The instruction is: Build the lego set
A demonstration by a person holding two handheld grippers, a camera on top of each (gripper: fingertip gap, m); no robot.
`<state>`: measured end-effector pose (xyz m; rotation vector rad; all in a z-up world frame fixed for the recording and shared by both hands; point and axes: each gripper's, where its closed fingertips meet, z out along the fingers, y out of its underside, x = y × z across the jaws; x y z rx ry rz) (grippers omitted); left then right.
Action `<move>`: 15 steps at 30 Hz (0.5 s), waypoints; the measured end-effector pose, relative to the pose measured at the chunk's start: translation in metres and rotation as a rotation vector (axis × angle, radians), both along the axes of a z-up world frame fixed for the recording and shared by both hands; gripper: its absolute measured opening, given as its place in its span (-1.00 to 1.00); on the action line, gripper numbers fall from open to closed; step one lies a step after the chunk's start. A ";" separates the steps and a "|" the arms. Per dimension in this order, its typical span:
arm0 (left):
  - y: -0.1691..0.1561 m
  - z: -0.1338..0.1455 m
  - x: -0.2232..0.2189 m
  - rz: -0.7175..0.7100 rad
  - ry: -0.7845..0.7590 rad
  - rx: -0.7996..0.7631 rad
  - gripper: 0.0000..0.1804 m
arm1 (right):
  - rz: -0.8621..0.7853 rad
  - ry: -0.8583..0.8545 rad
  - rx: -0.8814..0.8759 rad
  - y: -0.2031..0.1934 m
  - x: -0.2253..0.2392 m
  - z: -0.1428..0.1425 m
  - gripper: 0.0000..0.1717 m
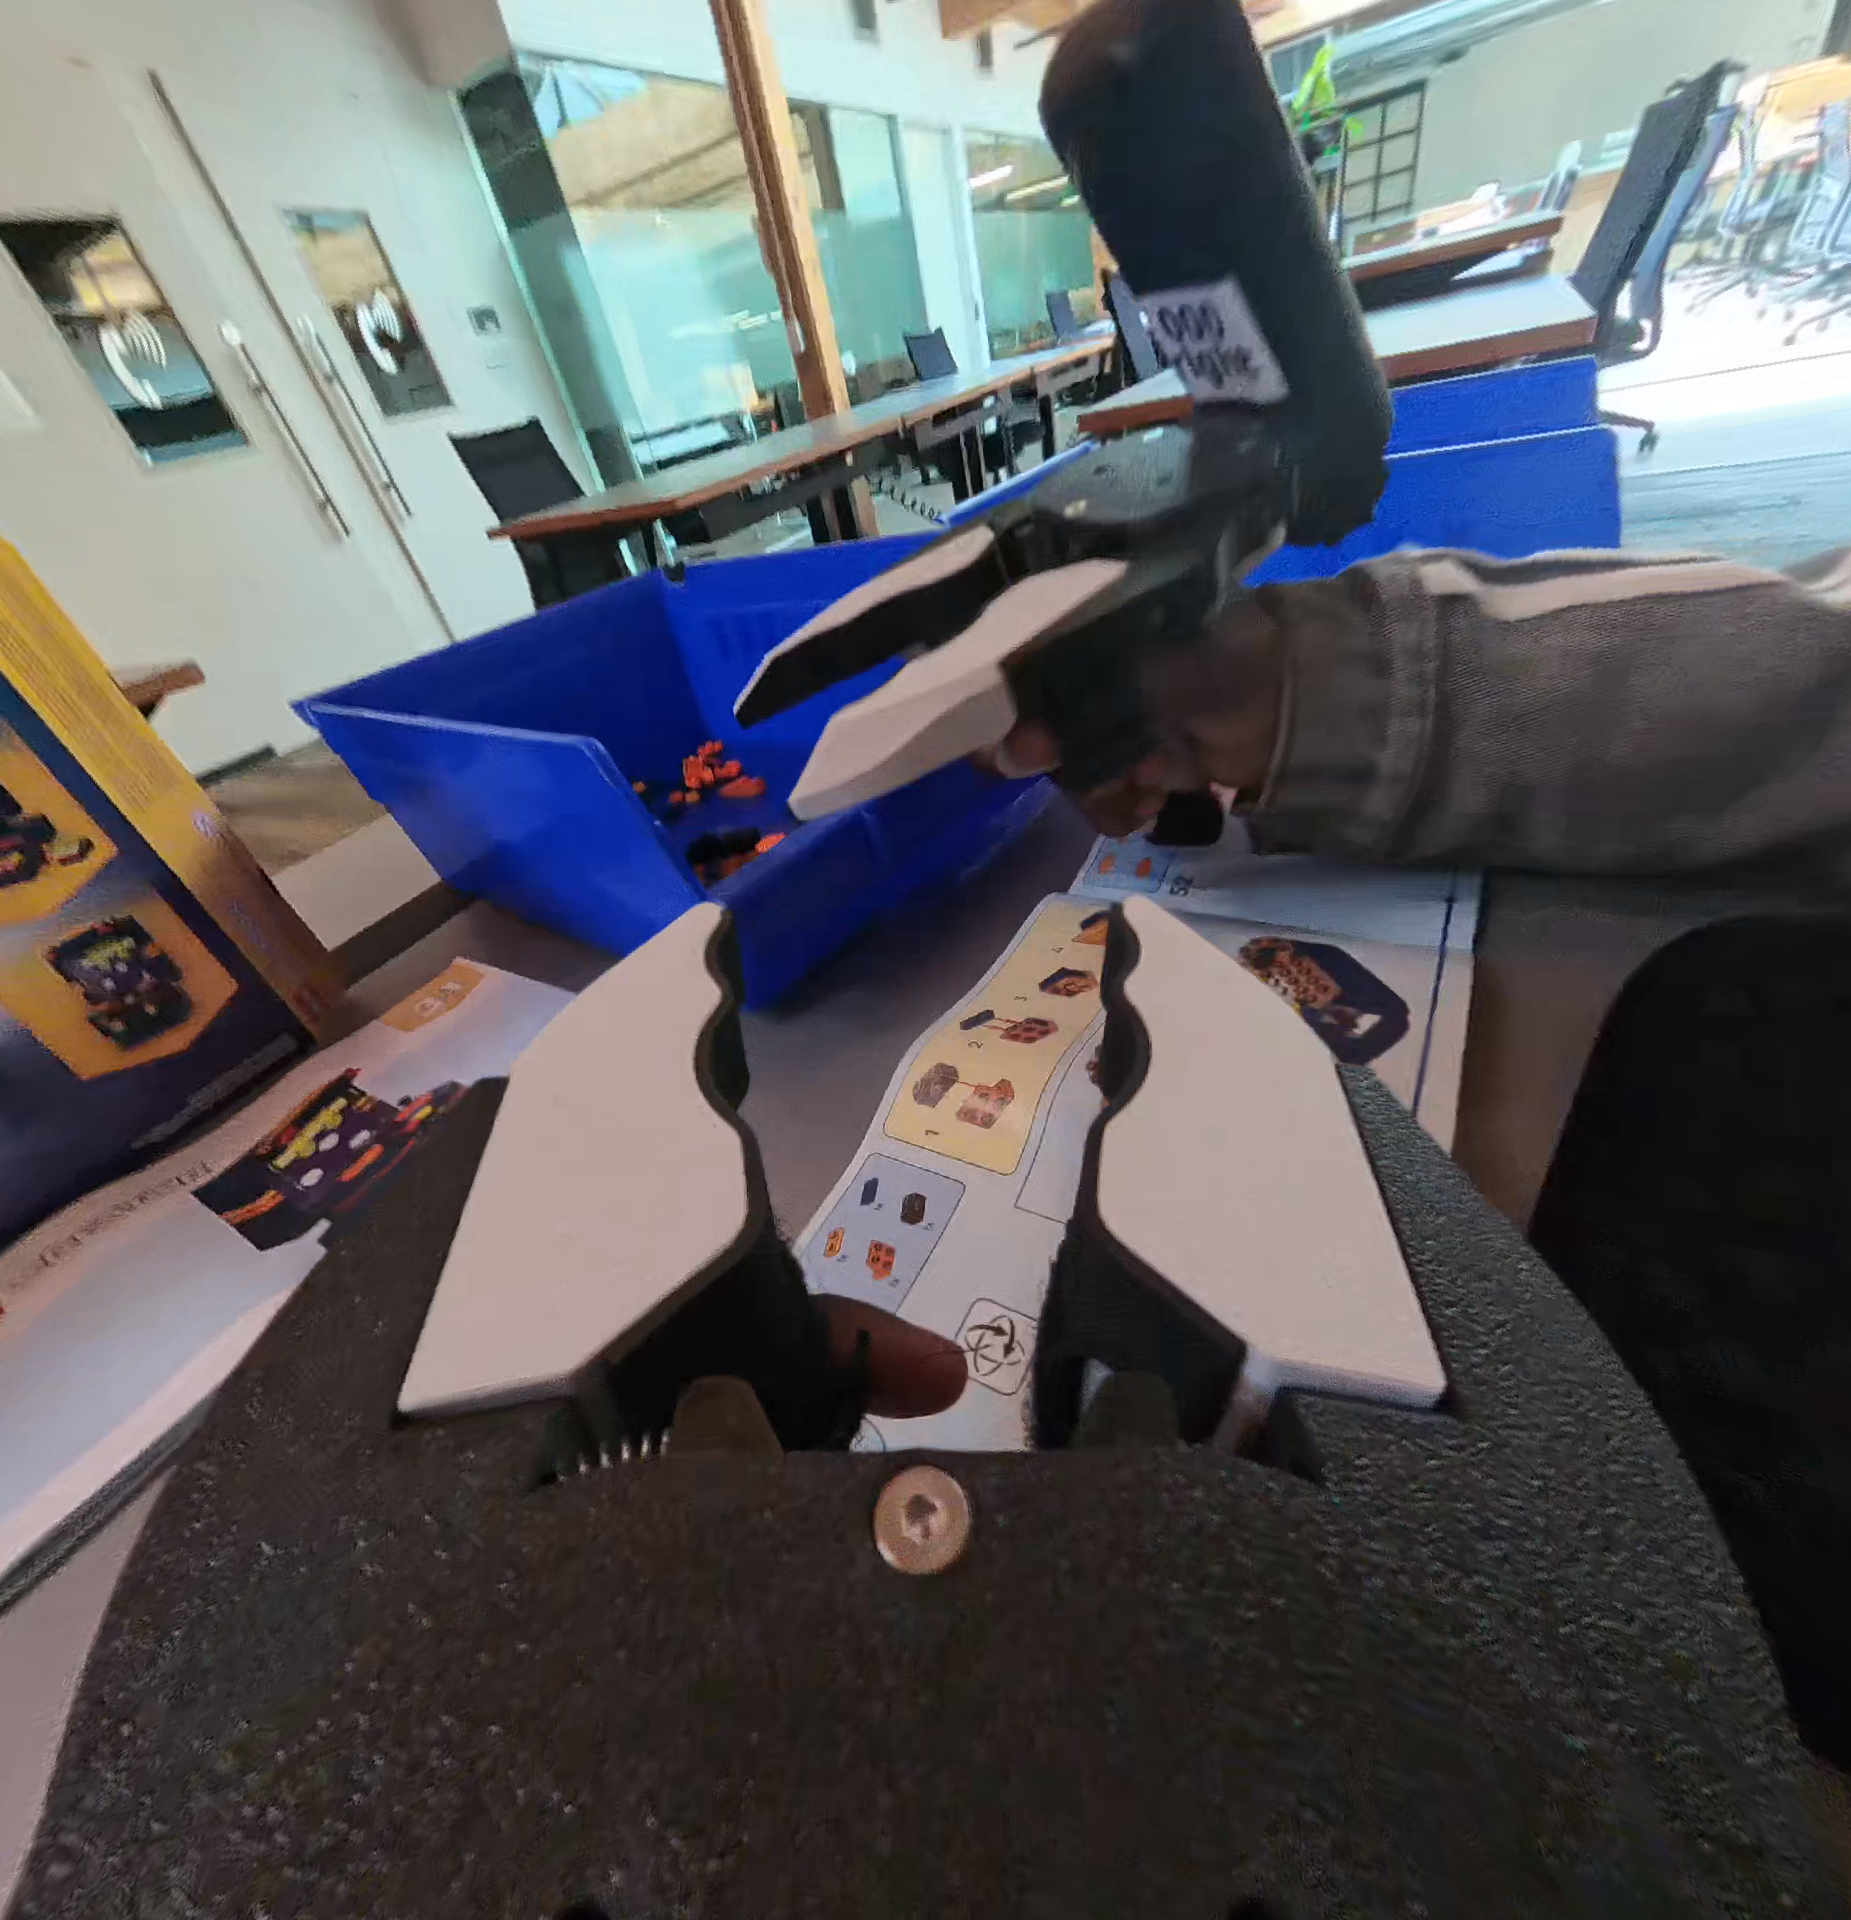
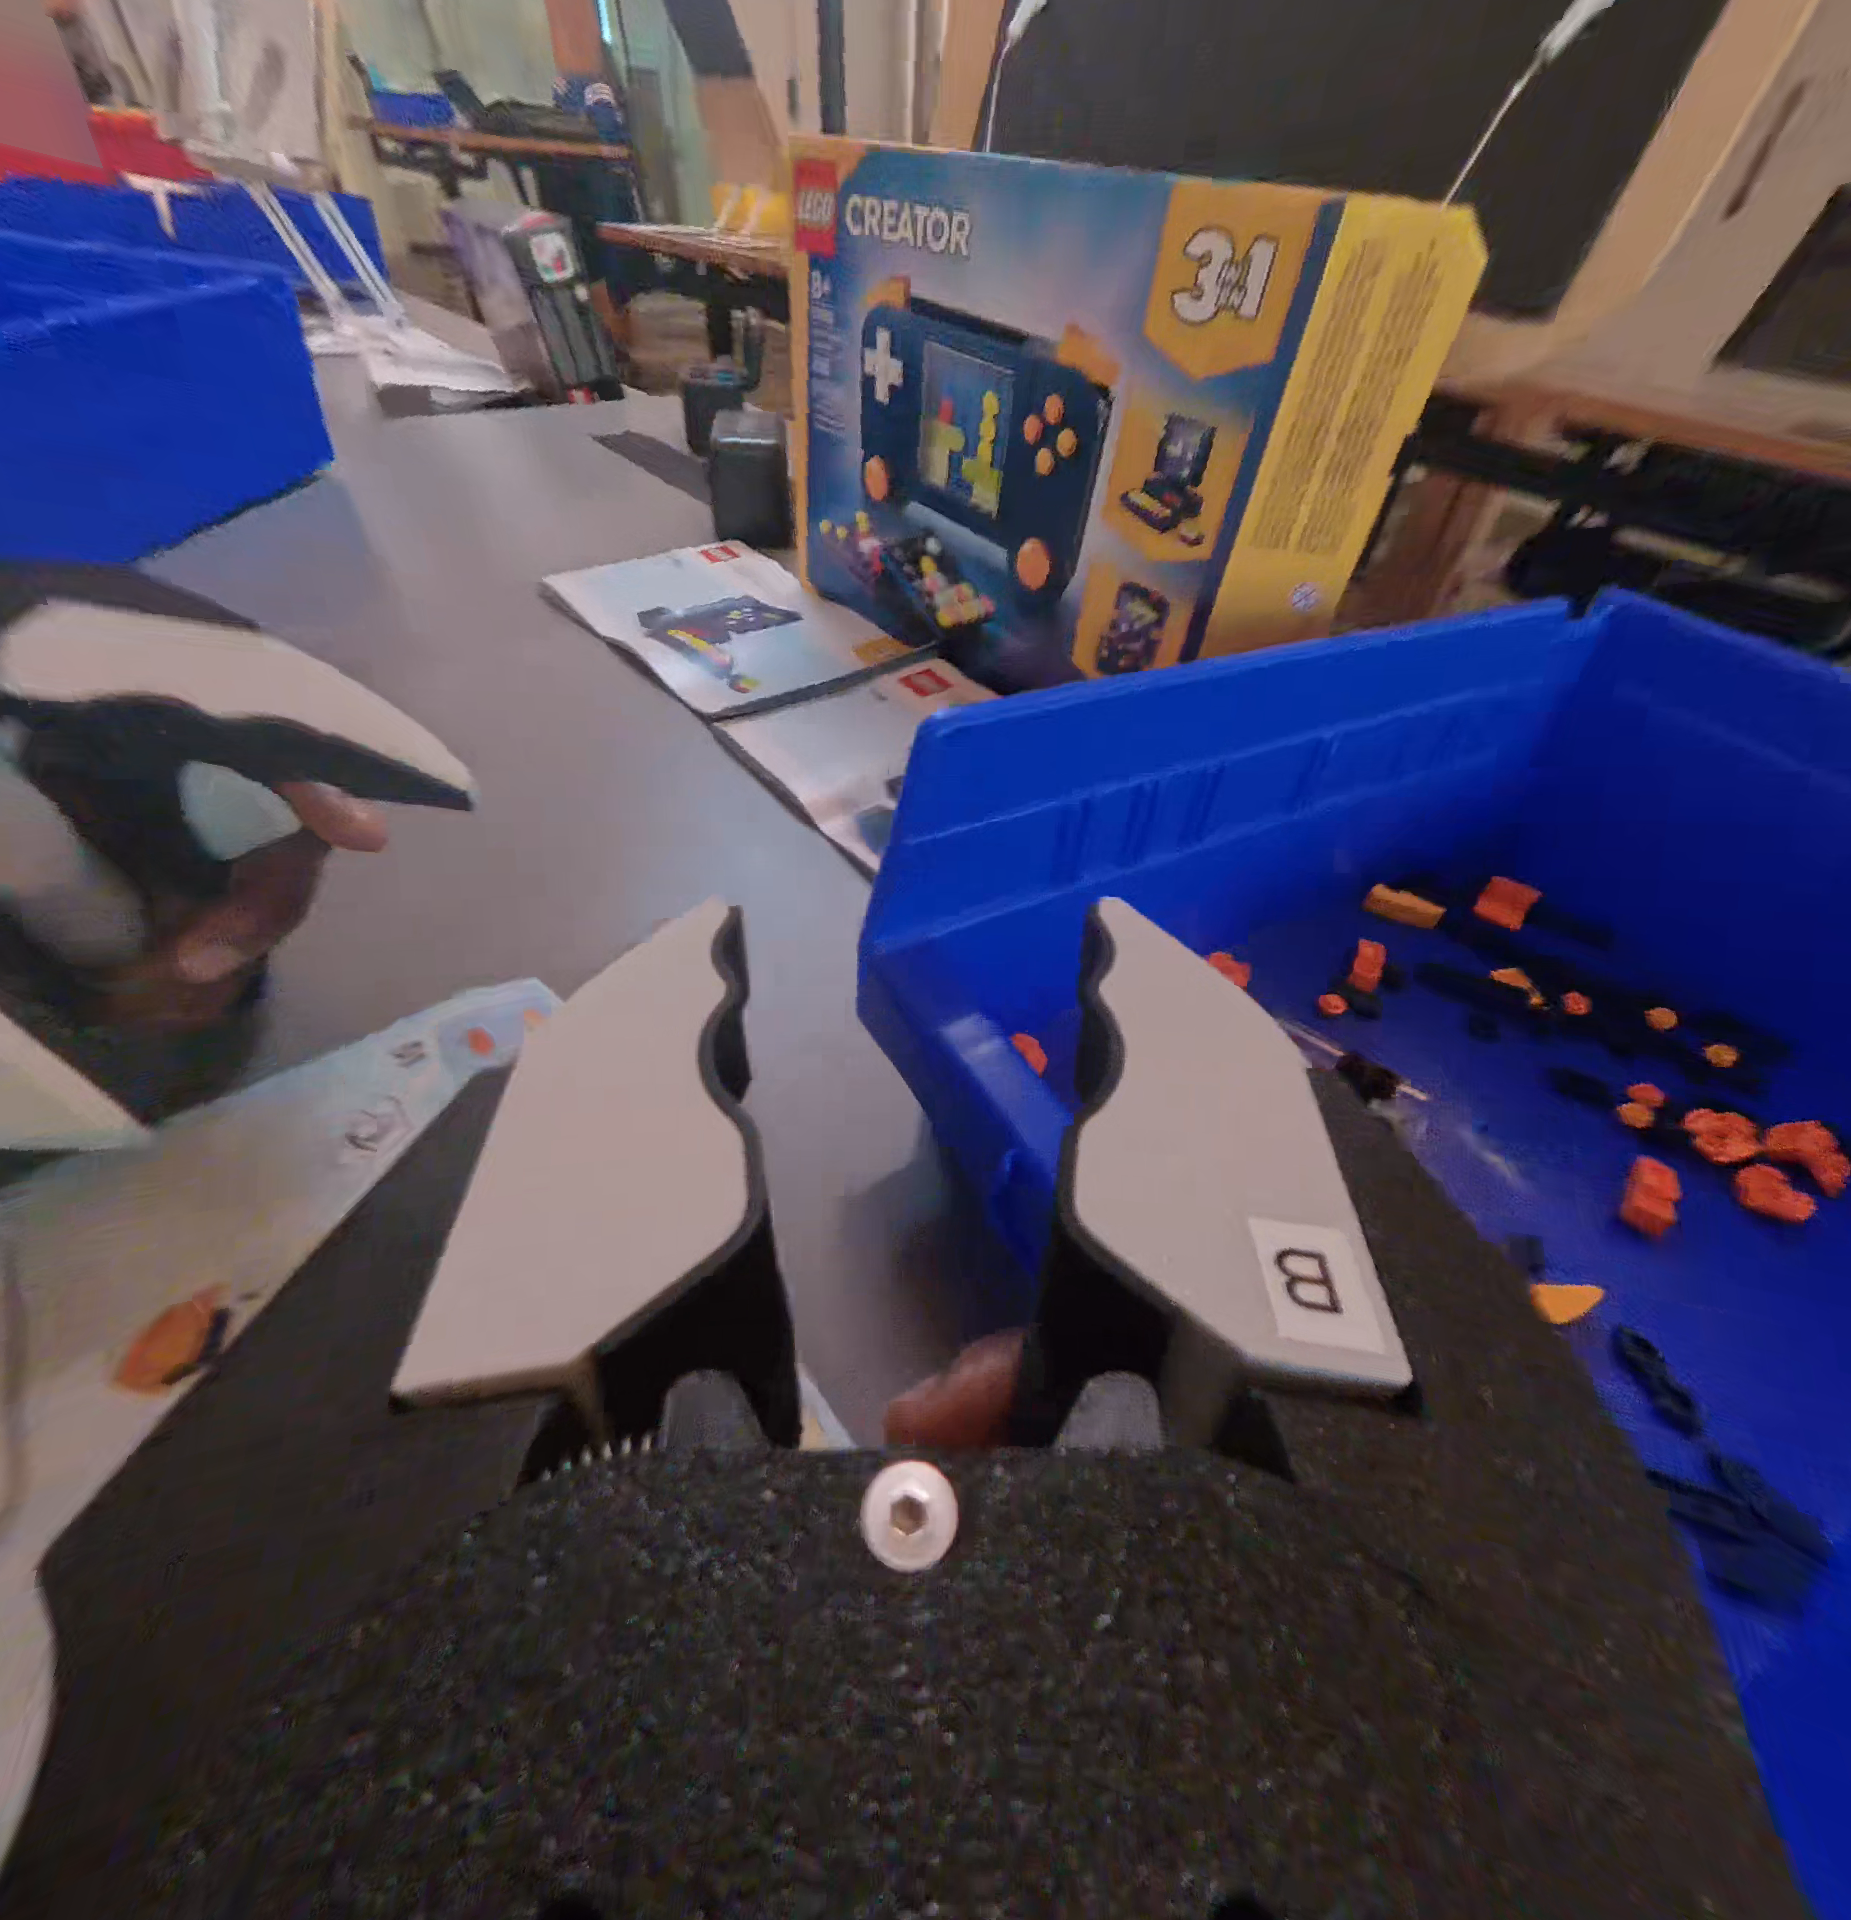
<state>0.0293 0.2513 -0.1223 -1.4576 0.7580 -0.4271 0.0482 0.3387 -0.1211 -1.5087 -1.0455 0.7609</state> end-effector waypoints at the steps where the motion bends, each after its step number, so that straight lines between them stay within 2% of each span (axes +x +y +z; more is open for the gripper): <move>1: -0.005 0.005 0.000 -0.014 -0.024 0.018 -0.32 | -0.036 -0.053 0.082 0.005 0.003 -0.004 -0.41; 3: -0.012 0.016 0.006 -0.071 -0.077 0.006 -0.36 | -0.072 -0.267 0.128 0.013 0.010 -0.026 -0.33; 5: -0.011 0.019 0.003 -0.054 -0.065 0.034 -0.37 | -0.015 -0.469 0.063 0.006 0.011 -0.057 -0.18; 6: -0.010 0.015 0.002 -0.046 -0.044 0.039 -0.38 | -0.046 -0.518 0.094 0.009 0.013 -0.059 -0.25; 8: -0.006 0.007 -0.001 -0.021 -0.004 0.024 -0.38 | -0.122 -0.607 0.262 0.018 0.018 -0.057 -0.54; 11: -0.004 0.005 -0.002 -0.006 0.026 0.032 -0.39 | -0.059 -0.769 0.517 0.012 0.019 -0.060 -0.60; 13: -0.003 0.003 -0.003 0.003 0.037 0.020 -0.43 | -0.012 -0.787 0.496 0.003 0.017 -0.060 -0.62; 15: -0.002 -0.001 -0.004 0.014 0.056 0.010 -0.44 | 0.071 -0.733 0.384 -0.013 0.013 -0.058 -0.64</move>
